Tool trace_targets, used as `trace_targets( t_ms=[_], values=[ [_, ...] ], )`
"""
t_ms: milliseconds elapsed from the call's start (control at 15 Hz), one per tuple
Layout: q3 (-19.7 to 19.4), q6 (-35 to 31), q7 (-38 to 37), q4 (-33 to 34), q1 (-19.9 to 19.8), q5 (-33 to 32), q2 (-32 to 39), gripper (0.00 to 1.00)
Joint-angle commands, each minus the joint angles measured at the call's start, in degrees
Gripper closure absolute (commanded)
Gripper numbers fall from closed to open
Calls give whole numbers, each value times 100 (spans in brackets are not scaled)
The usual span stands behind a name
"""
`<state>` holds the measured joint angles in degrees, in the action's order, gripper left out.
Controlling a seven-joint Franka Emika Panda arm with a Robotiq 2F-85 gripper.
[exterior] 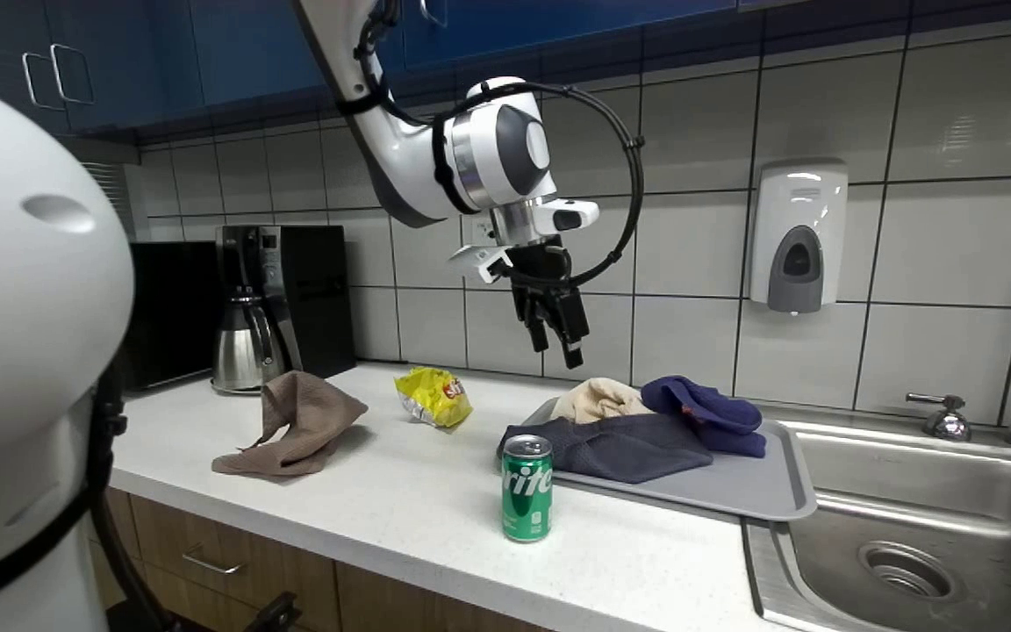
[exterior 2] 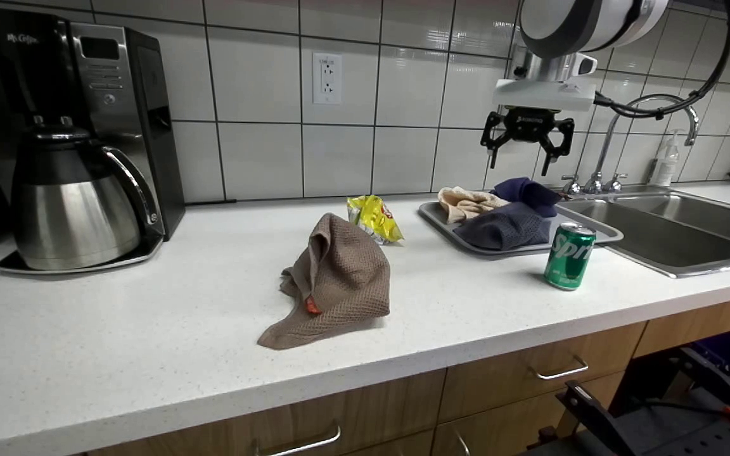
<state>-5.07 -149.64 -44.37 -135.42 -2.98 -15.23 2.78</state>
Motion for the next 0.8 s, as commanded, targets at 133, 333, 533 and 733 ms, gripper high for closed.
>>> trace_targets(
  t_ms=[133, 333, 533, 733],
  values=[
    [-258, -164, 346, 636, -129, 266, 660, 0],
    [-415, -177, 352, 962, -107, 341, 971, 0],
    [-570, -173, 312, 1308, -80, 393, 1298, 0],
    [-691, -159, 291, 1650, -67, 478, 1624, 0]
  ],
)
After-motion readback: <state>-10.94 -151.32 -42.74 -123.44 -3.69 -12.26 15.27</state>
